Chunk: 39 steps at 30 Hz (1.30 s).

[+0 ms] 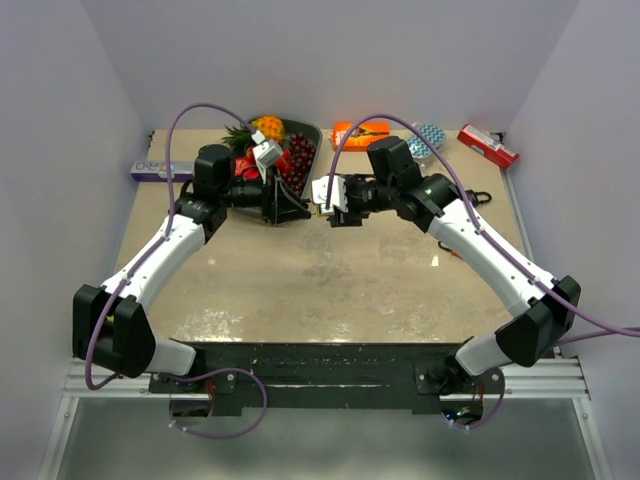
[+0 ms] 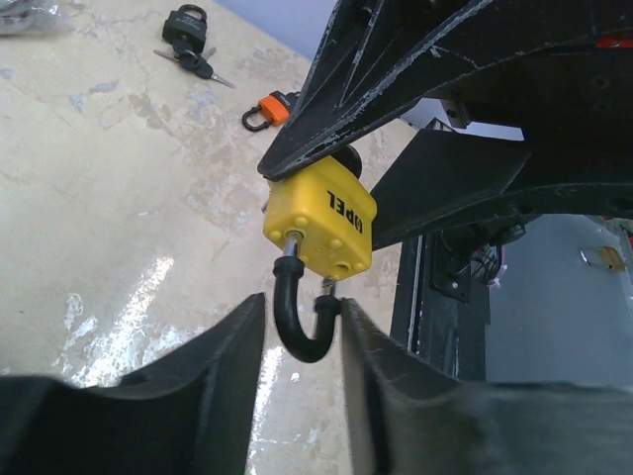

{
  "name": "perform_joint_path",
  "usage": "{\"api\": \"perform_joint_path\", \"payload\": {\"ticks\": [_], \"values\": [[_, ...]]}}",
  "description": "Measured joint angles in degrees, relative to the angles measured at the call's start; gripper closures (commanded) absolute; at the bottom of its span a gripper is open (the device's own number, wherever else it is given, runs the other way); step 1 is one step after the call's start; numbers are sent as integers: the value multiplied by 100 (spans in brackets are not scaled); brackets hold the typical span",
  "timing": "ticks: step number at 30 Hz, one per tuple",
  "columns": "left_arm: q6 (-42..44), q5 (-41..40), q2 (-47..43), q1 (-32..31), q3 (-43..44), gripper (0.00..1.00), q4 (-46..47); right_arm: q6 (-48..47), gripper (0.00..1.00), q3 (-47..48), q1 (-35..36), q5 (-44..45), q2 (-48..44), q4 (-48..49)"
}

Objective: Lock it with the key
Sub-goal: Lock the lock.

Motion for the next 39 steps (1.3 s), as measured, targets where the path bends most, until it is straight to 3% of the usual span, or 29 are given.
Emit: {"api": "perform_joint_path", "payload": {"ticks": [4, 5, 6, 7, 8, 9, 12, 16, 22, 29, 39], "values": [[-24, 20, 4, -4, 0, 84, 44, -31, 100, 0, 0, 4, 0, 2], [-20, 13, 7, -7, 0, 97, 52, -42, 100, 0, 0, 2, 0, -2], [-13, 2, 9, -4, 0, 100, 63, -48, 98, 0, 9, 2, 0, -7], [-33, -2, 9, 0, 0, 100, 68, -48, 83, -2, 11, 4, 0, -7], [-17, -2, 11, 2, 0, 100, 70, -42, 45, -4, 13, 7, 0, -4], [-9, -4, 11, 2, 0, 100, 76, -37, 30, -13, 13, 7, 0, 4], [9, -4, 11, 2, 0, 100, 70, 129, 11, -15, 24, 24, 0, 31], [120, 4, 11, 48, 0, 100, 55, 632, 3, -13, 26, 109, -2, 122], [472, 140, 9, 251, -2, 100, -79, 1379, 3, -15, -166, 118, -87, 116], [1108, 407, -114, 258, -2, 100, -509, 2326, 3, -98, -588, -452, -304, 299], [1945, 586, -750, 101, -2, 100, -782, 3220, 4, -973, -527, -1272, -704, 977]]}}
